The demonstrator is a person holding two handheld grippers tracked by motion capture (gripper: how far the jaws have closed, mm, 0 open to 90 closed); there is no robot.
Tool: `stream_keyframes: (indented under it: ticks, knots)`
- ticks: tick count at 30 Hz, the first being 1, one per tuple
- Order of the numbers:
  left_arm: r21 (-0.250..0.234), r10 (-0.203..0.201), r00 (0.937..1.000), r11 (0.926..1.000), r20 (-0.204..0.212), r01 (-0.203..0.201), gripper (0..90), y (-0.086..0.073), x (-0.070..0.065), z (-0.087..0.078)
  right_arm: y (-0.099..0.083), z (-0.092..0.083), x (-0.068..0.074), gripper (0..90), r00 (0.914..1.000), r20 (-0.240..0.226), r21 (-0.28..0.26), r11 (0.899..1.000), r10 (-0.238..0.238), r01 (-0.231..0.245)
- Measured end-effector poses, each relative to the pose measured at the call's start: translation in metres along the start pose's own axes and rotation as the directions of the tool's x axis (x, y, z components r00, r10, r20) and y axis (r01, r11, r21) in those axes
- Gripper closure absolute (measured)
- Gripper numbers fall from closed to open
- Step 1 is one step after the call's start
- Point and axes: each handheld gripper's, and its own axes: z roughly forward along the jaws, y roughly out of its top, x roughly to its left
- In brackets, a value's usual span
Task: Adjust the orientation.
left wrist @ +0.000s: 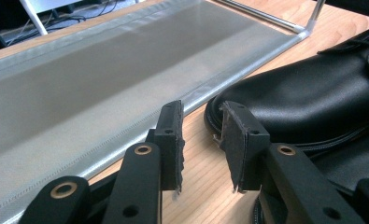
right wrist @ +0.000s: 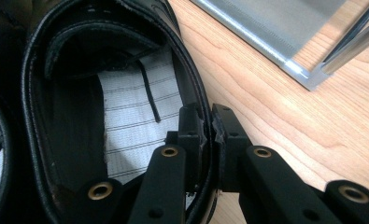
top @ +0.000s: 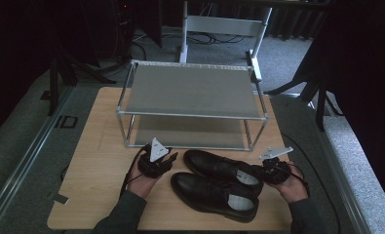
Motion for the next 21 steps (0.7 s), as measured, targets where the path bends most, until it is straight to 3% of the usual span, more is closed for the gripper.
stream_keyframes:
  ticks: [3, 5, 9, 11, 15, 21]
  knots:
    - [-0.004, -0.001, 1.0, 1.0, -0.003, 0.001, 68.6, -0.001, 0.0, -0.003, 0.0, 0.0, -0.001, 81.3, 1.0, -0.004, 0.003, 1.0, -0.004, 0.004]
    - [-0.002, 0.0, 1.0, 1.0, -0.003, 0.0, 68.1, -0.001, 0.001, -0.006, 0.001, -0.001, -0.001, 67.7, 0.9997, -0.018, -0.012, 1.0, -0.014, 0.014]
    - [-0.001, 0.001, 1.0, 1.0, 0.001, -0.001, 65.9, -0.006, 0.0, -0.015, 0.004, -0.011, 0.003, 54.5, 0.9979, 0.044, -0.04, 0.998, -0.047, 0.049]
    - [0.006, 0.0, 1.0, 1.0, -0.001, 0.0, 64.3, -0.01, 0.0, -0.019, 0.005, -0.02, 0.008, 51.4, 0.996, 0.061, -0.08, 0.994, -0.066, 0.07]
    - [0.022, -0.021, 0.9998, 0.9996, 0.005, 0.021, 62.5, -0.019, -0.001, -0.025, 0.009, -0.034, 0.018, 49.5, 0.9974, 0.038, -0.126, 0.99, -0.061, 0.065]
    - [0.061, -0.03, 0.9994, 0.9977, 0.02, 0.029, 60.1, -0.03, -0.004, -0.029, 0.013, -0.04, 0.042, 43.4, 0.9953, -0.031, -0.135, 0.987, -0.092, 0.087]
